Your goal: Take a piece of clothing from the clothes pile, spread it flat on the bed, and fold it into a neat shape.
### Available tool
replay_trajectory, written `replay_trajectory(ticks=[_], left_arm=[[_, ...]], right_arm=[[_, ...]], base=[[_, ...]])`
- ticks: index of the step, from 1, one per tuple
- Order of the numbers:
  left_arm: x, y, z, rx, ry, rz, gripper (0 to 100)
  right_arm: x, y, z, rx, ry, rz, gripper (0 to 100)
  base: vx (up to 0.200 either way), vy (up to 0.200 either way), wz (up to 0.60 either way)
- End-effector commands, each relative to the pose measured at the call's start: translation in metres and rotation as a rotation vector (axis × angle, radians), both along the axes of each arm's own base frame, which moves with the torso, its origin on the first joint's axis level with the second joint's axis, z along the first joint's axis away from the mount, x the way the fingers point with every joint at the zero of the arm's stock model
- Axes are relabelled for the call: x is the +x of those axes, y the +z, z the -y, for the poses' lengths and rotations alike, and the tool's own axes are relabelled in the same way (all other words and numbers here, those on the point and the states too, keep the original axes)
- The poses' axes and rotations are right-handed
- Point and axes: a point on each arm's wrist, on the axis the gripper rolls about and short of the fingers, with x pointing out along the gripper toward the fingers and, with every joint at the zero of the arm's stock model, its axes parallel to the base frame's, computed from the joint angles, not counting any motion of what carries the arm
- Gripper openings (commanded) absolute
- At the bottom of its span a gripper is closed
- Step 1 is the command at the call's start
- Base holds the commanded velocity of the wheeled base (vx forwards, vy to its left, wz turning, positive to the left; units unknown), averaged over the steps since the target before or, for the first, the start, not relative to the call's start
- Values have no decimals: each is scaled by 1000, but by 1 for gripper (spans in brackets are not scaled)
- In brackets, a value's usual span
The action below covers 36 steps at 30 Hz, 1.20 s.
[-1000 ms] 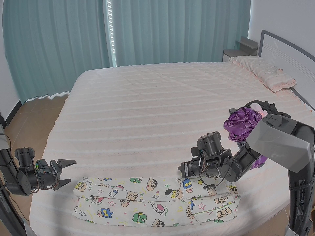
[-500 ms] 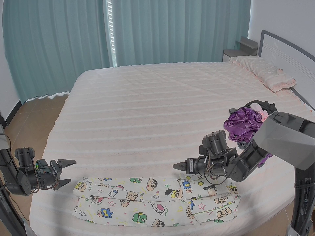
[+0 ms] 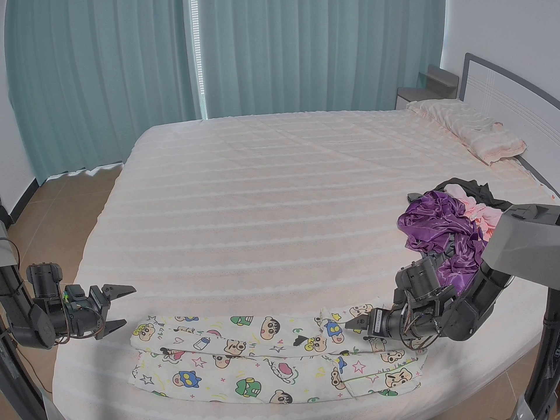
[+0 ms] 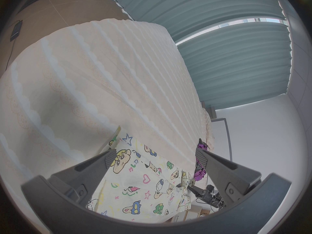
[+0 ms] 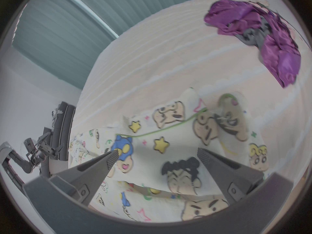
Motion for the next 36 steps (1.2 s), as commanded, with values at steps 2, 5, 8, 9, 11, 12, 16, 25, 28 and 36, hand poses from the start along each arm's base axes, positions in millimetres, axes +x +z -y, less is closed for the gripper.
replay_trajectory(ticks=[2, 5, 8, 9, 11, 12, 16, 25, 28, 36], left_arm=[[-4, -1, 1, 16, 2, -7, 100], [-3, -2, 5, 122, 45, -18, 100], [5, -1, 13, 223, 104, -32, 100], [7, 0, 15, 236, 109, -31, 100], [14, 1, 20, 261, 108, -21, 100], [19, 3, 25, 268, 86, -11, 100], [37, 6, 28, 344, -4, -5, 100], [51, 32, 23, 431, -268, -54, 100], [41, 22, 22, 456, -428, -56, 100], [31, -17, 12, 473, -582, -72, 100]], right_arm=[[-7, 0, 11, 14, -52, -23, 100], [-14, 20, 14, 107, -119, 40, 100], [-28, 45, 23, 189, -162, 103, 100], [-31, 49, 26, 199, -172, 112, 100], [-40, 57, 31, 225, -186, 131, 100], [-49, 61, 36, 234, -190, 135, 100], [-73, 71, 48, 254, -196, 187, 100], [-100, 89, 64, 319, -198, 308, 100], [-99, 83, 63, 308, -197, 277, 100], [-103, 77, 60, 296, -175, 249, 100]], base=[[0, 0, 0], [0, 0, 0], [0, 0, 0], [0, 0, 0], [0, 0, 0], [0, 0, 0], [0, 0, 0], [0, 0, 0], [0, 0, 0], [0, 0, 0]])
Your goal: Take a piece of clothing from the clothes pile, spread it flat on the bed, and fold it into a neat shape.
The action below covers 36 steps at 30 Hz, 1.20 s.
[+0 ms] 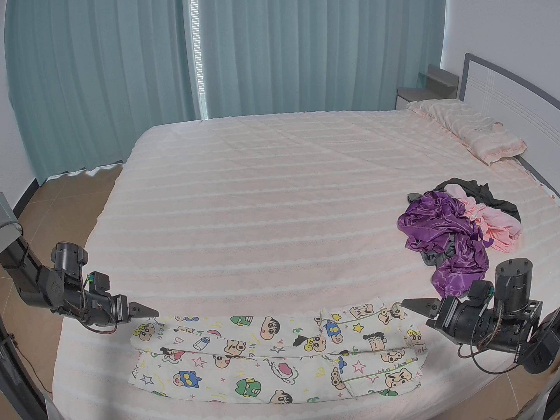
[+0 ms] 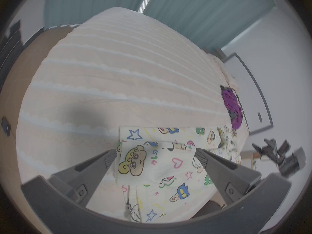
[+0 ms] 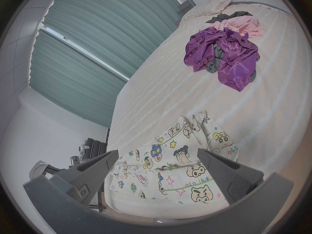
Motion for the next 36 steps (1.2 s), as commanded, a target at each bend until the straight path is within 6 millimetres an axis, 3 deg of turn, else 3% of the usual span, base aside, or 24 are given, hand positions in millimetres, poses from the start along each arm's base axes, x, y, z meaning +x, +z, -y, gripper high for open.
replay_trajectory(ticks=[1, 23, 24, 36], left_arm=[[-4, -25, -7, -10, -53, -64, 100], [11, -39, -9, -33, -62, -70, 100], [11, -39, -9, -33, -62, -70, 0], [11, -27, -13, -27, -38, -38, 0]], right_arm=[[-7, -1, -2, -1, 22, -5, 100], [-6, -4, -2, -2, 21, -19, 100], [-6, -4, -2, -1, 23, -19, 100], [-5, -8, -3, -6, 26, -41, 100]], base=[[0, 0, 0], [0, 0, 0], [0, 0, 0], [0, 0, 0]])
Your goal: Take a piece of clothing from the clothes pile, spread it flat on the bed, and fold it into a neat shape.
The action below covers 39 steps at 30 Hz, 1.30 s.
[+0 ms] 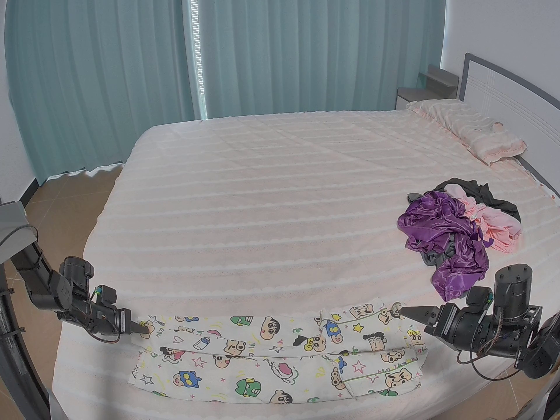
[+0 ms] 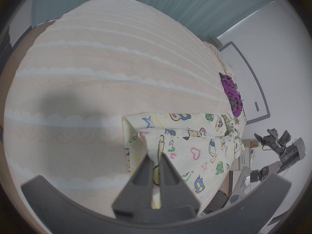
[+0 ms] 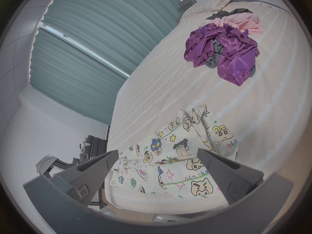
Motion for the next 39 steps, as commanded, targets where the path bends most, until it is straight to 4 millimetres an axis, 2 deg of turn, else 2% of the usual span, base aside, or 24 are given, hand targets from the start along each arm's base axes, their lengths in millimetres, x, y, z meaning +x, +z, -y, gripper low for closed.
replay_trajectory(ticks=[1, 6, 11, 22, 26, 34, 39], left_arm=[[0, 12, 0, -1, 21, 29, 0], [3, 32, 0, -29, 47, 82, 0], [9, 42, 0, -64, 49, 119, 0], [22, 45, 0, -80, 57, 193, 0], [35, 46, 6, -110, 91, 260, 0], [45, 30, 13, -120, 83, 282, 0], [43, 28, 12, -118, 89, 297, 0]], right_arm=[[2, -8, -1, -11, 7, -39, 100], [6, -15, -2, -17, 10, -61, 100], [5, -14, -2, -9, 10, -41, 100], [5, -14, -2, -8, 11, -40, 100], [5, -14, -2, -8, 11, -40, 100], [5, -14, -2, -9, 11, -41, 100], [5, -15, -3, -8, 13, -44, 100]], base=[[0, 0, 0], [0, 0, 0], [0, 0, 0], [0, 0, 0], [0, 0, 0], [0, 0, 0], [0, 0, 0]])
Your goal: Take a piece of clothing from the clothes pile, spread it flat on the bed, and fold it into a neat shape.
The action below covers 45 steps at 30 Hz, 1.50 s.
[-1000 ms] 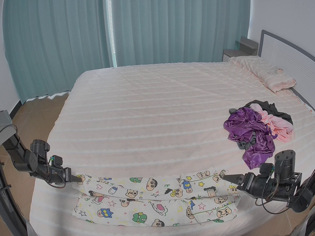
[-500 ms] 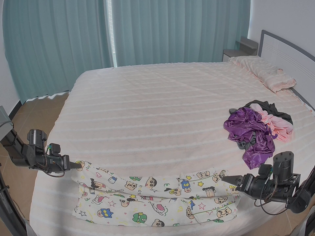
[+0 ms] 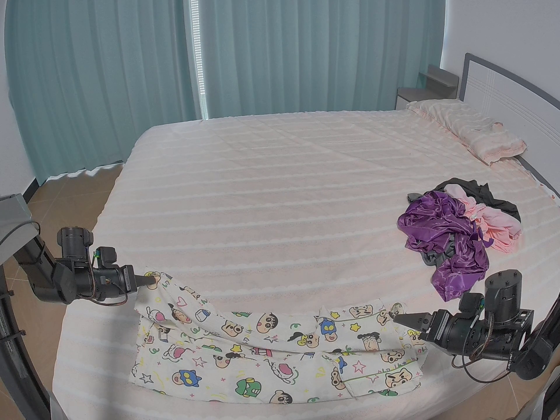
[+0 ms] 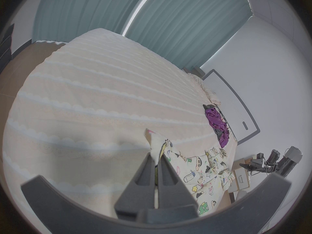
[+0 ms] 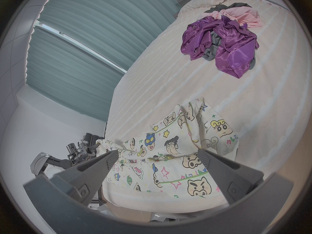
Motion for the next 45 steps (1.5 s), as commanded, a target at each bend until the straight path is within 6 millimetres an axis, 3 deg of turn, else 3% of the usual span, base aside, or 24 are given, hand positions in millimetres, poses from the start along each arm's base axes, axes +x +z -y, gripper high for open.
replay_trajectory(ticks=[1, 10, 21, 22, 29, 35, 39, 42, 45], left_arm=[[-5, -8, -1, -7, 8, -26, 0], [-28, -6, -19, -11, 75, -54, 0], [-62, -38, -13, 54, -17, -143, 0], [-65, -42, -13, 60, -28, -154, 100], [-87, -50, -22, 85, -23, -188, 100], [-82, -38, -30, 84, 16, -138, 100], [-66, -19, -34, 49, 77, -92, 100], [-39, -7, -35, 2, 121, -60, 100], [-26, -12, -28, -11, 105, -74, 100]], right_arm=[[0, -1, 0, 0, 2, -5, 100], [-1, -1, 0, 0, 2, -7, 100], [-1, -3, 0, -4, 4, -17, 100], [-1, -3, 0, -4, 4, -17, 100], [-1, -5, 0, -7, 4, -25, 100], [0, -6, 0, -9, 5, -30, 100], [-1, -5, 0, -9, 4, -28, 100], [0, -6, 0, -9, 5, -30, 100], [-1, -5, 0, -8, 5, -28, 100]], base=[[0, 0, 0], [0, 0, 0], [0, 0, 0], [0, 0, 0], [0, 0, 0], [0, 0, 0], [0, 0, 0], [0, 0, 0], [0, 0, 0]])
